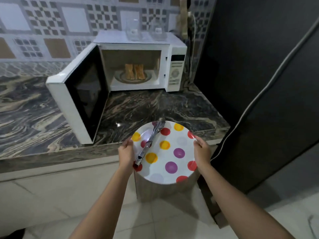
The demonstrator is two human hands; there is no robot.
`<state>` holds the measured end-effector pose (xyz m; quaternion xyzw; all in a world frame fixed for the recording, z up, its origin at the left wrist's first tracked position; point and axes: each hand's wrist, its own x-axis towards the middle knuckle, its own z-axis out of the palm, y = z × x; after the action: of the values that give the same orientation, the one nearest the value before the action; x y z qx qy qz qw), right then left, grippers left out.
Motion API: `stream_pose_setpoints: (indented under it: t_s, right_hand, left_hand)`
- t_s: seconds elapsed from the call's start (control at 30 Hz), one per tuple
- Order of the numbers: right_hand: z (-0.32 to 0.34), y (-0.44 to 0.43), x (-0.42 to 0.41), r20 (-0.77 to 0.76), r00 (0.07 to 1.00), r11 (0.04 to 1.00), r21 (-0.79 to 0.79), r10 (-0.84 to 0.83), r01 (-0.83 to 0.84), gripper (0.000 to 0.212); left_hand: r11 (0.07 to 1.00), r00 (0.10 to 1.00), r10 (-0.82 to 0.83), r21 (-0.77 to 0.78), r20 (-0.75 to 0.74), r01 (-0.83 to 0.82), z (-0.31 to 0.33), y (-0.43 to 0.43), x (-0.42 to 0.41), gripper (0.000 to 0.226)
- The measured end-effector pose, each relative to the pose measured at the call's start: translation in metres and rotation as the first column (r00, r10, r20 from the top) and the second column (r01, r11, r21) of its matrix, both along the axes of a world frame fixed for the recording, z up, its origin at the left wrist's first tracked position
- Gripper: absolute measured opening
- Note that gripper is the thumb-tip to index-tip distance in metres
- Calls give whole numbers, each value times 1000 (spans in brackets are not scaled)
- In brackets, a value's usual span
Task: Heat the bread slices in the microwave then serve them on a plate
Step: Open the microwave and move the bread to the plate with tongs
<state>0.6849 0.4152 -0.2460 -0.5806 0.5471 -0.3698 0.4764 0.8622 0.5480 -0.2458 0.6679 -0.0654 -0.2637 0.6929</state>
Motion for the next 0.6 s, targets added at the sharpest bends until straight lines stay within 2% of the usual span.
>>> stream_pose_setpoints:
  t_s: [0.17, 0.3, 0.37, 0.5, 0.6]
  right_hand:
    - [4, -60, 19, -22, 999, 999, -23, 36, -36, 26]
    - [0, -102, 52, -33, 998, 998, -39, 54, -55, 24]
    - [-2, -120, 75, -45, 998, 998, -44, 53, -55, 23]
    - [-10, -153, 118, -80, 995, 997, -43, 60, -64, 21]
    - [-18, -174, 145, -107, 993, 998, -32, 43, -47, 19]
  left_hand:
    - [998, 999, 50, 31, -16, -49, 2, -57, 18, 23]
    - [998, 999, 34, -58, -17, -35, 8, -90, 43, 27]
    - [999, 999, 44, -19, 2, -44, 7, -108, 63, 26]
    - [990, 982, 14, 138, 186, -40, -6, -140, 108, 24]
    - [965, 963, -41, 262, 267, -32, -19, -157, 137, 27]
